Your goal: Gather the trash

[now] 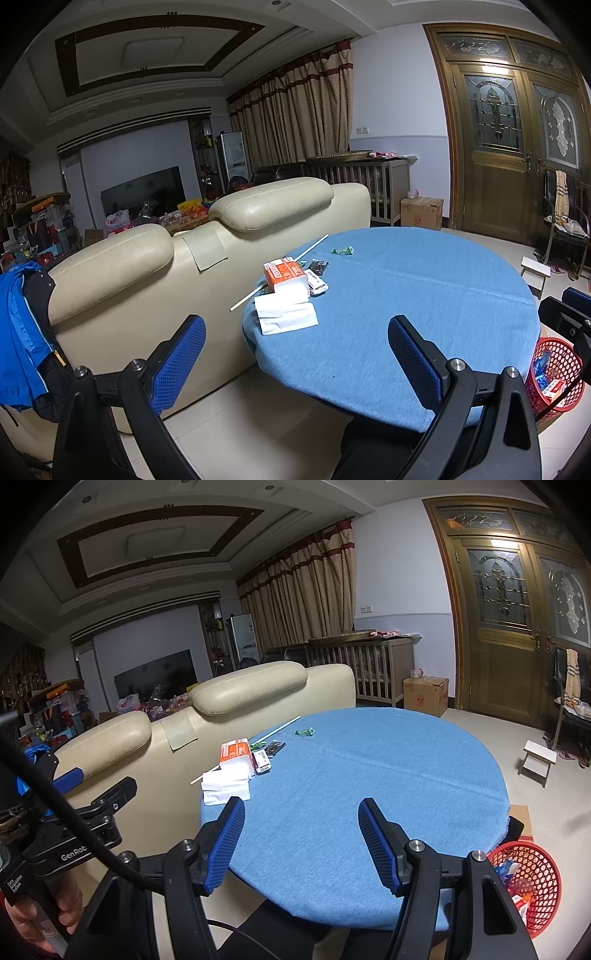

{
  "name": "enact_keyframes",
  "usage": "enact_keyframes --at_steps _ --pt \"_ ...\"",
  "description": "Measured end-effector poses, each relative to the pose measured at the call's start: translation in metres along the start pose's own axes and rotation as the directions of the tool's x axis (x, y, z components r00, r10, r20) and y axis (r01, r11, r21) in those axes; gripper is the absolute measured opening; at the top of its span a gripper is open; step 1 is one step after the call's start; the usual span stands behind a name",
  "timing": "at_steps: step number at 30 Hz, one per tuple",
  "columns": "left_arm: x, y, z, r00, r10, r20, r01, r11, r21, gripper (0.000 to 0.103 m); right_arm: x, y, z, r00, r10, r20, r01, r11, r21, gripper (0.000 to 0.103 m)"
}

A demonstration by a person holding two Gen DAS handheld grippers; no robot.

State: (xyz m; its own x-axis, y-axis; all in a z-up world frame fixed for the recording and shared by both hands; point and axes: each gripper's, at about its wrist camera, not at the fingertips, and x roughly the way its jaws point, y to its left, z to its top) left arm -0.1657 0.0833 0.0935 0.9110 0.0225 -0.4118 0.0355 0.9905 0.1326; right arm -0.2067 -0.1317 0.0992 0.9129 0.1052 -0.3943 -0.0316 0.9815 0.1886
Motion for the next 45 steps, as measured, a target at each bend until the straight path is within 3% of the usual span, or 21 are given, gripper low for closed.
enact_keyframes --at_steps 45 --pt "0.013 0.026 -0.010 0.999 0.021 -0.029 -0.022 0.998 -0.052 0.099 0.005 0.022 0.002 1.000 0.000 -0.001 0.000 0.999 -0.045 0.068"
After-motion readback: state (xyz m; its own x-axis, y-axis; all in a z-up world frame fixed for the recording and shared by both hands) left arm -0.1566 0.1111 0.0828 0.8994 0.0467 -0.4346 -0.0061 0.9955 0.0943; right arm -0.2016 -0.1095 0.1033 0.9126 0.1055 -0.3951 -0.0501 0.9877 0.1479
